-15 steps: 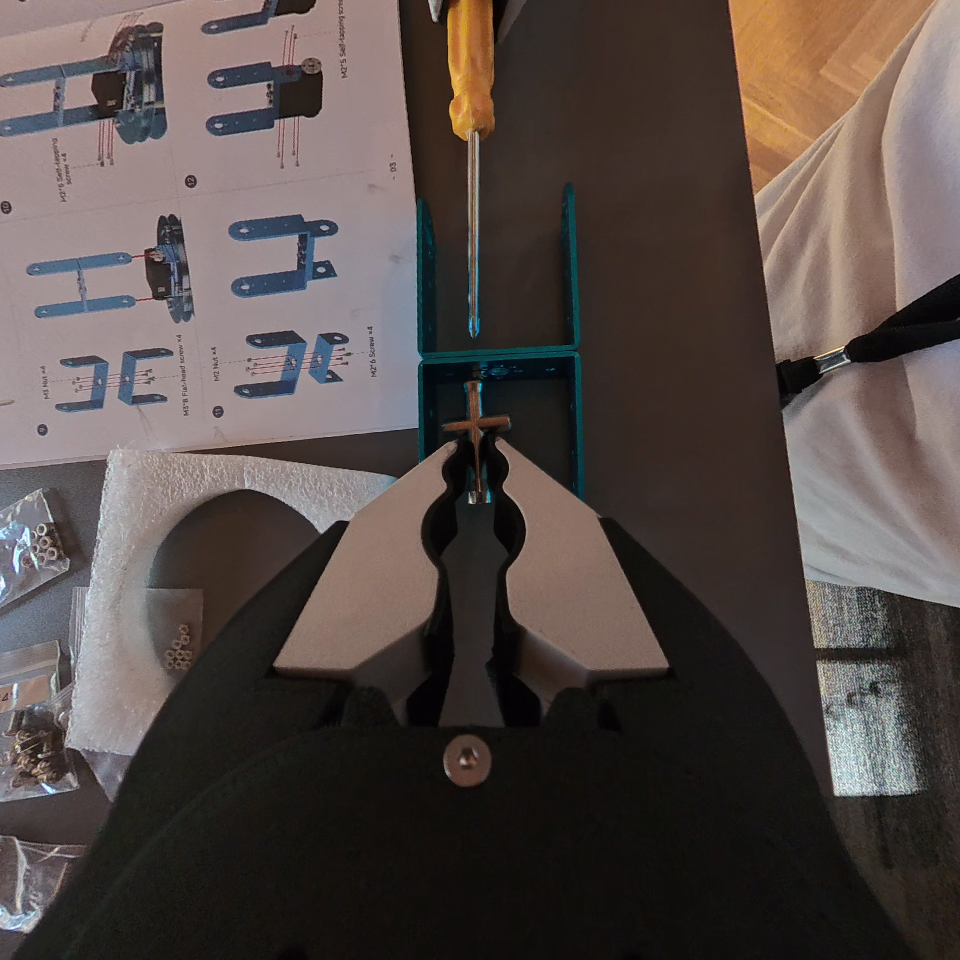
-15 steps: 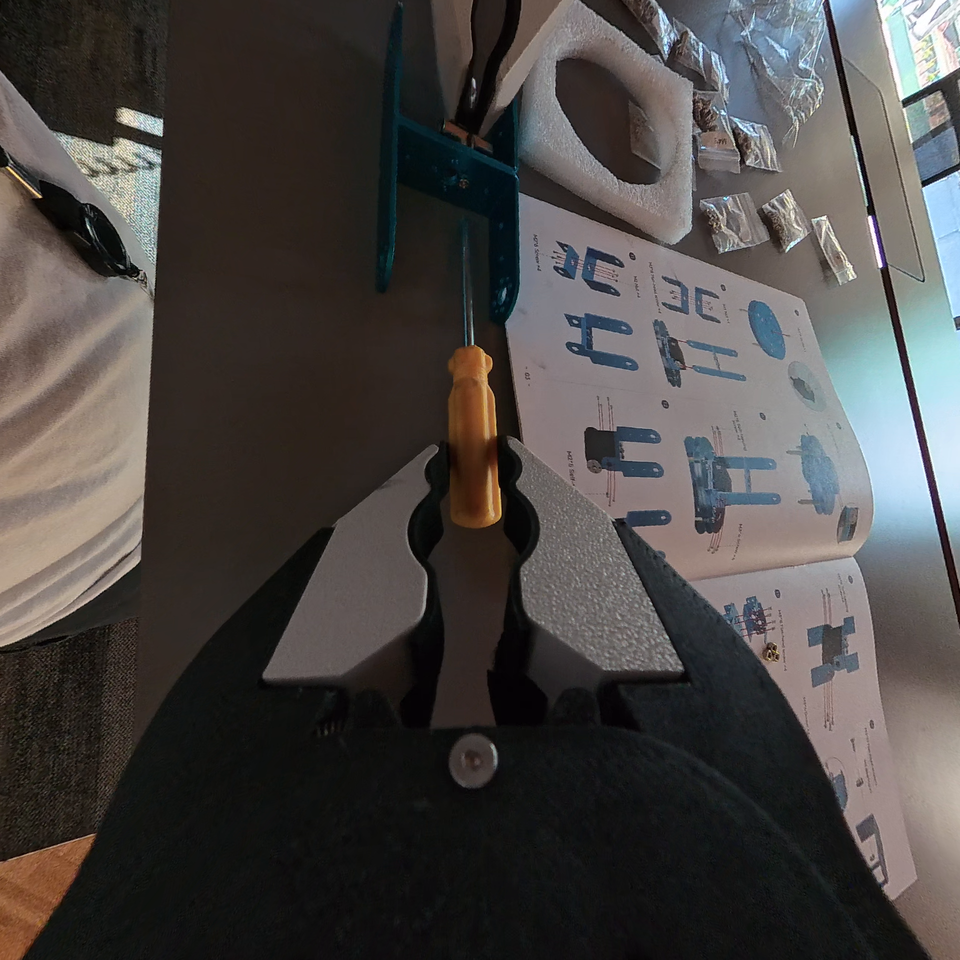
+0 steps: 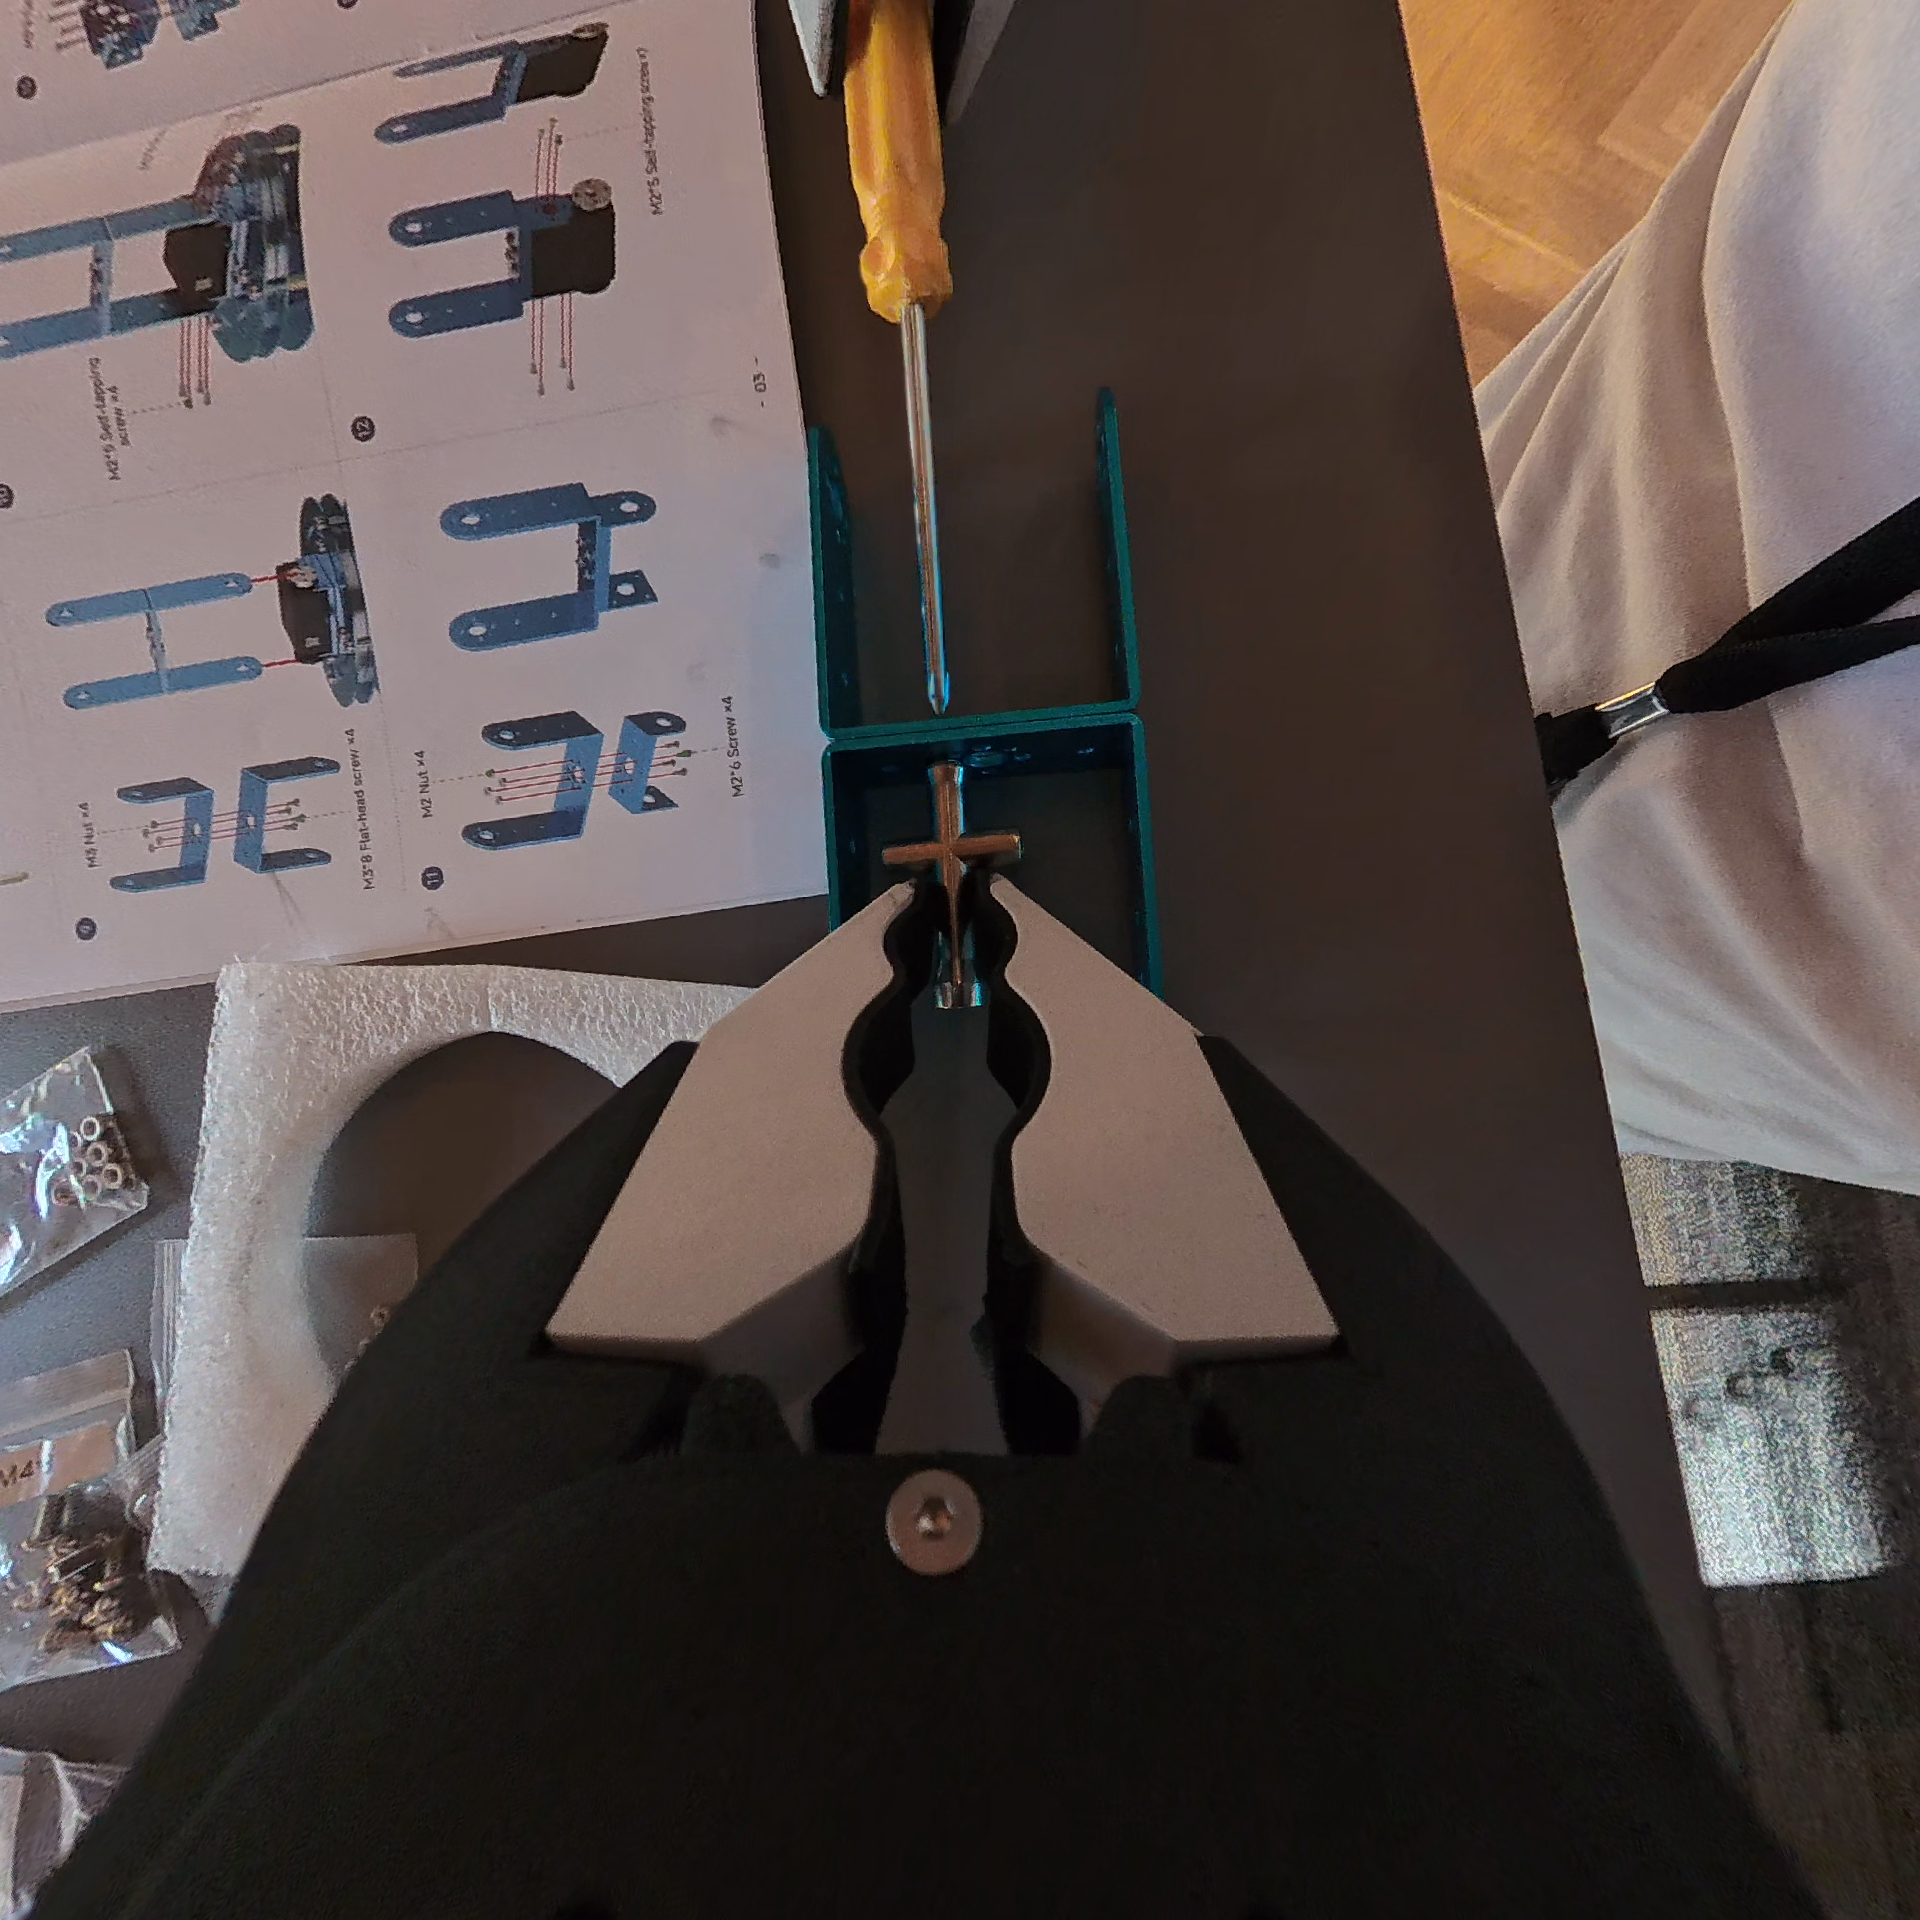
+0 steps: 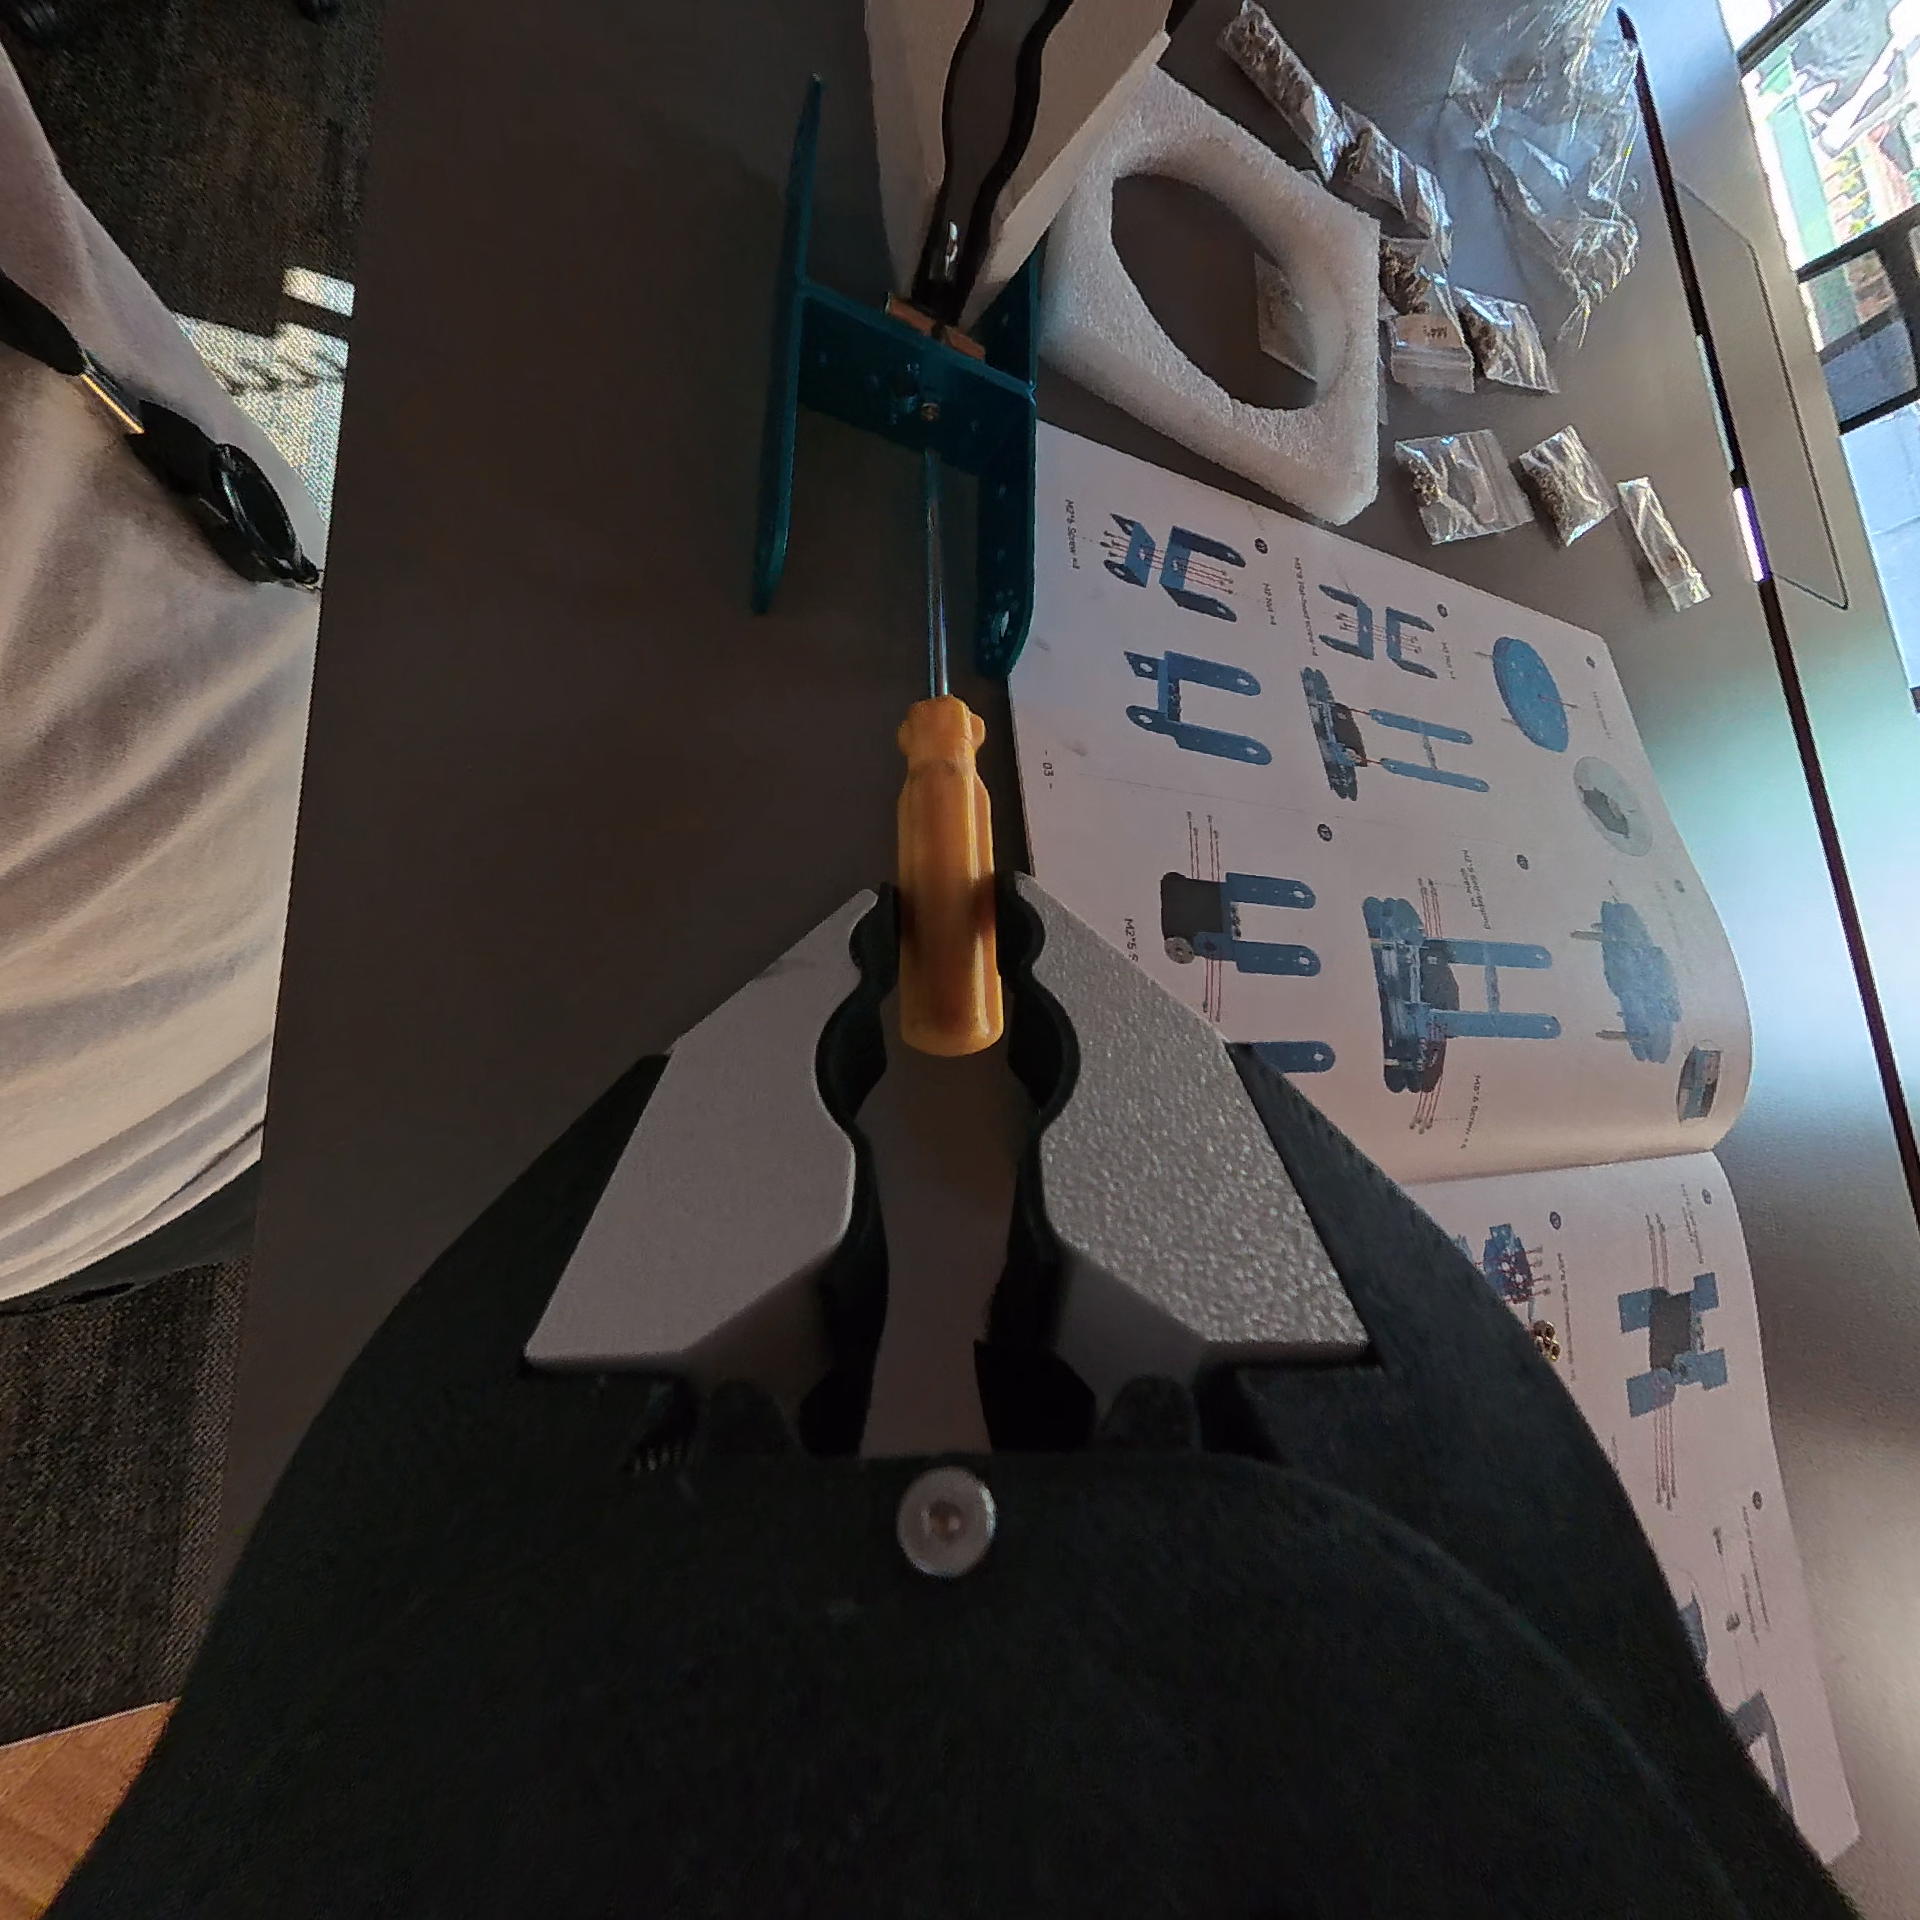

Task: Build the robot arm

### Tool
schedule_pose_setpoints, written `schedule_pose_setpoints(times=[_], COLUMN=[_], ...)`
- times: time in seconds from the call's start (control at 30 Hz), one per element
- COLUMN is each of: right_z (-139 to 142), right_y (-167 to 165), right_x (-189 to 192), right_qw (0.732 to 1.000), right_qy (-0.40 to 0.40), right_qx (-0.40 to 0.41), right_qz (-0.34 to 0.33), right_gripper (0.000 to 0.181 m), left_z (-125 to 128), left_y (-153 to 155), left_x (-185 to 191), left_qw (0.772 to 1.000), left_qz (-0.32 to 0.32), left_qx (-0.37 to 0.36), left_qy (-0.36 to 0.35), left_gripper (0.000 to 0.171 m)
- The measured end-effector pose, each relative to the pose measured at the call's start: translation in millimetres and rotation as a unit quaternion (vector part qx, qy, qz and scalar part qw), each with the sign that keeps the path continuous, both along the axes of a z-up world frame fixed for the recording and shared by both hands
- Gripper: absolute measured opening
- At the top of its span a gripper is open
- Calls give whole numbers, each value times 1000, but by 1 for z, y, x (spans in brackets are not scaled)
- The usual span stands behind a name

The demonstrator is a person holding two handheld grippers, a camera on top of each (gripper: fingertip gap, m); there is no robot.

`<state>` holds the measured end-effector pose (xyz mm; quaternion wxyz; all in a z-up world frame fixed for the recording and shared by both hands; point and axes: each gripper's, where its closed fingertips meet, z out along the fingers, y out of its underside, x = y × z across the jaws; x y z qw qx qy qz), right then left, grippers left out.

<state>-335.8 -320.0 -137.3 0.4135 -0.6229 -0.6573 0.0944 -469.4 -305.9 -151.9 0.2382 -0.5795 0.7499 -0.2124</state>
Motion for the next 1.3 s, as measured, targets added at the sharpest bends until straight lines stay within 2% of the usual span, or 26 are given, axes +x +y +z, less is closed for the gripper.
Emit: schedule_pose_setpoints(times=[0.5, 0.87, 1.1, 1.2, 1.3], right_z=[2, 1, 0, 1, 1], right_y=[-1, 1, 5, 7, 6], right_x=[4, 7, 8, 9, 8], right_qw=[1000, 999, 999, 999, 999], right_qy=[24, 46, 47, 46, 47], right_qx=[0, -15, -12, -12, -18], right_qz=[-1, -11, -6, -5, 1], right_gripper=[18, 18, 18, 18, 18], left_z=[-1, 2, -1, -2, -2], left_y=[2, 8, 12, 7, 8], left_x=[6, 10, 9, 11, 13], left_qw=[1000, 997, 992, 990, 989], left_qz=[-14, -4, -26, -52, -51], left_qx=[17, 74, 126, 133, 138], left_qy=[3, -8, 8, 4, -5], left_gripper=[5, 6, 5, 5, 5])
